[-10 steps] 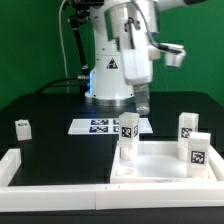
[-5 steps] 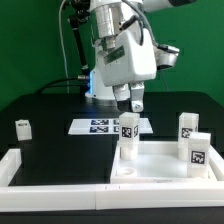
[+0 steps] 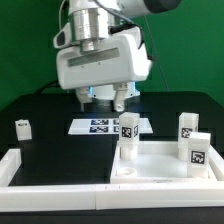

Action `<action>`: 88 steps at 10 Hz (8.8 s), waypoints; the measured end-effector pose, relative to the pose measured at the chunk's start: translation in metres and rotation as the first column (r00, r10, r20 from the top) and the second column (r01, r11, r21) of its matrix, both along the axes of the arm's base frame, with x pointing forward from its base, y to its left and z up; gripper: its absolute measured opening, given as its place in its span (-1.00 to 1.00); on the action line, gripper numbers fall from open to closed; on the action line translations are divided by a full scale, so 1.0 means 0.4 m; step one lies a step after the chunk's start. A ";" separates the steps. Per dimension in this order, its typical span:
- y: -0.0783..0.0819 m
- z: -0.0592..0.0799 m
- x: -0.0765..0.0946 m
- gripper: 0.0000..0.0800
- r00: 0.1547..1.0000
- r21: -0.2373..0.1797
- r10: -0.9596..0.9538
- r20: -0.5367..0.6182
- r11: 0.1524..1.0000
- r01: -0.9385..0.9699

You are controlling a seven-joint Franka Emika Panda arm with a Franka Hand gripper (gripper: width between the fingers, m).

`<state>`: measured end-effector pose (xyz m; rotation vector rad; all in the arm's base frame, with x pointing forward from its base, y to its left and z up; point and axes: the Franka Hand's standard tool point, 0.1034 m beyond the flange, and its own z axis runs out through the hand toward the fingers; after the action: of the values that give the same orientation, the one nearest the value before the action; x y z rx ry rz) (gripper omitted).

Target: Assemble square table

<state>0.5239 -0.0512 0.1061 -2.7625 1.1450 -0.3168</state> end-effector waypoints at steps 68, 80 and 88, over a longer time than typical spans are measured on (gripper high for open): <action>-0.167 0.039 -0.141 -0.27 0.277 0.274 0.746 -0.606 0.522 -0.808; 0.084 0.141 0.153 -0.27 0.647 -0.315 0.759 -0.079 0.596 -0.738; 0.090 0.151 0.171 -0.27 0.612 -0.336 0.790 -0.042 0.566 -0.753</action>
Offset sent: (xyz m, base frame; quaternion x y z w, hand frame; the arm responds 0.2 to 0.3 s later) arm 0.0000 0.0000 0.0000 0.0000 0.0000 -0.1938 0.9810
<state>0.5923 -0.0151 0.1664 -3.1237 -0.2729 -0.5637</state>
